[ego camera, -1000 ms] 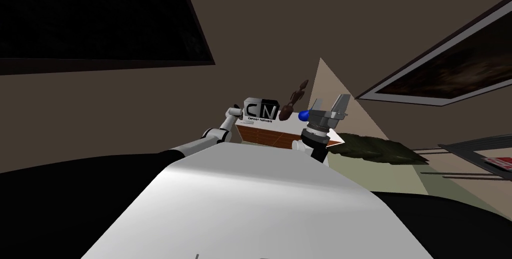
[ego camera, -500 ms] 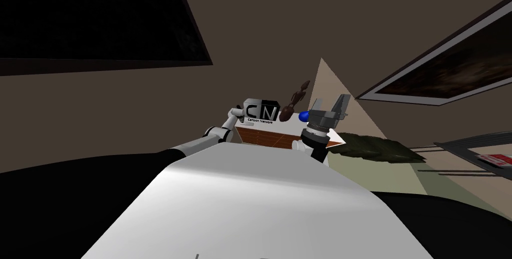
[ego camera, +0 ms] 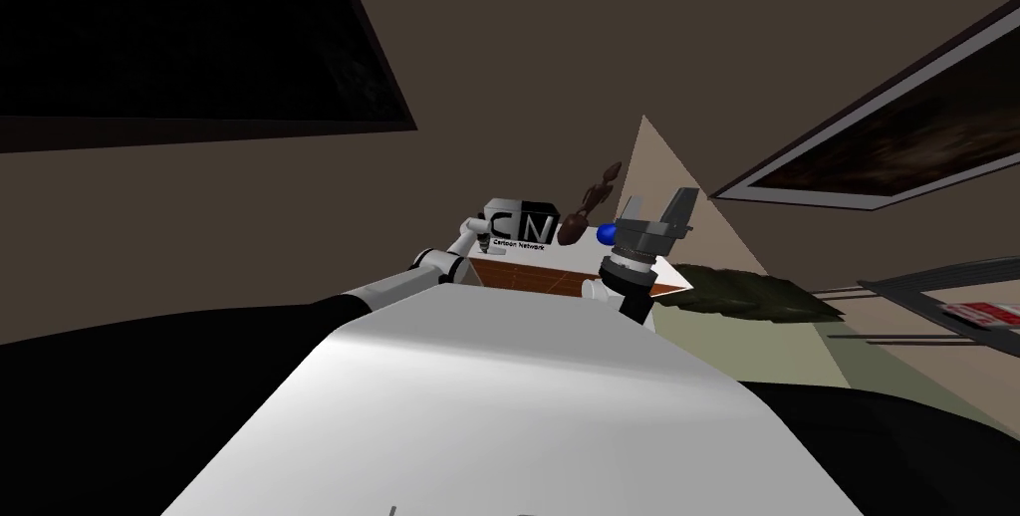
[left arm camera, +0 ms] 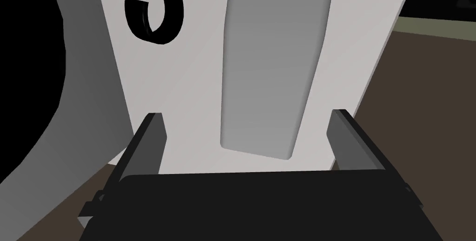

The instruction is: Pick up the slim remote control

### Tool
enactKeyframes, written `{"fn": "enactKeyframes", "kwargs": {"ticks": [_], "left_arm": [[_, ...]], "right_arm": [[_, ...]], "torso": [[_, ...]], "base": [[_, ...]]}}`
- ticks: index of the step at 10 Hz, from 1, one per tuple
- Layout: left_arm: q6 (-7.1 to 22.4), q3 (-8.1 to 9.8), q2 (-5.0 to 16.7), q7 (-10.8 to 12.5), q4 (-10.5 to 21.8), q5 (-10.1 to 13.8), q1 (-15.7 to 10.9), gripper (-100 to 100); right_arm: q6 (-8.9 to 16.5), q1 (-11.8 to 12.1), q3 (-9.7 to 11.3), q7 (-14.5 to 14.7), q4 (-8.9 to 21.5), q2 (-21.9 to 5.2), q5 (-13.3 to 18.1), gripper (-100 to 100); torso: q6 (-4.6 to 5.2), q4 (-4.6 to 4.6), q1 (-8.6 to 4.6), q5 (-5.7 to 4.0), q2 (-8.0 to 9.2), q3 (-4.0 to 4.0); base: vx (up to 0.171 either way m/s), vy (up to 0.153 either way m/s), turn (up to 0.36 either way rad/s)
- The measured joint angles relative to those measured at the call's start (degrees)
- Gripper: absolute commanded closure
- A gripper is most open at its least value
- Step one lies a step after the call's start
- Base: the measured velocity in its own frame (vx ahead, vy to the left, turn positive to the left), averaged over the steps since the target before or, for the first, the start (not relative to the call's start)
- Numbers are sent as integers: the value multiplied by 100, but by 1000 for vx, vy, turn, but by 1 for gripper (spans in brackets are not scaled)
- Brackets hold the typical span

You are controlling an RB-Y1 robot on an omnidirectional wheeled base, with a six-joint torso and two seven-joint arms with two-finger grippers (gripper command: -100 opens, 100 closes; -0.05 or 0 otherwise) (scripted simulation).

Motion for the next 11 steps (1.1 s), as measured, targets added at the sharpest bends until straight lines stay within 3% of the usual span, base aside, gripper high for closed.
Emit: {"fn": "enactKeyframes", "kwargs": {"ticks": [5,6,7,11], "left_arm": [[559,-165,-314,-7,431,18,-89,-100],[561,-165,-314,-11,439,20,-91,0],[561,-165,-314,-11,438,20,-91,-100],[80,44,131,-383,1079,270,-160,-100]], "right_arm": [[0,0,0,0,0,0,0,0],[0,-1,0,0,0,0,0,0],[0,-1,0,0,0,0,0,0],[0,-1,1,0,0,1,0,0]], "torso": [[0,1,-2,-1,6,3],[0,4,-11,-3,17,10],[0,6,-11,-3,24,14],[1,8,-44,-10,33,19]], "base": [[66,15,-14],[0,0,0],[-12,-43,-82],[-9,-87,-102]]}}
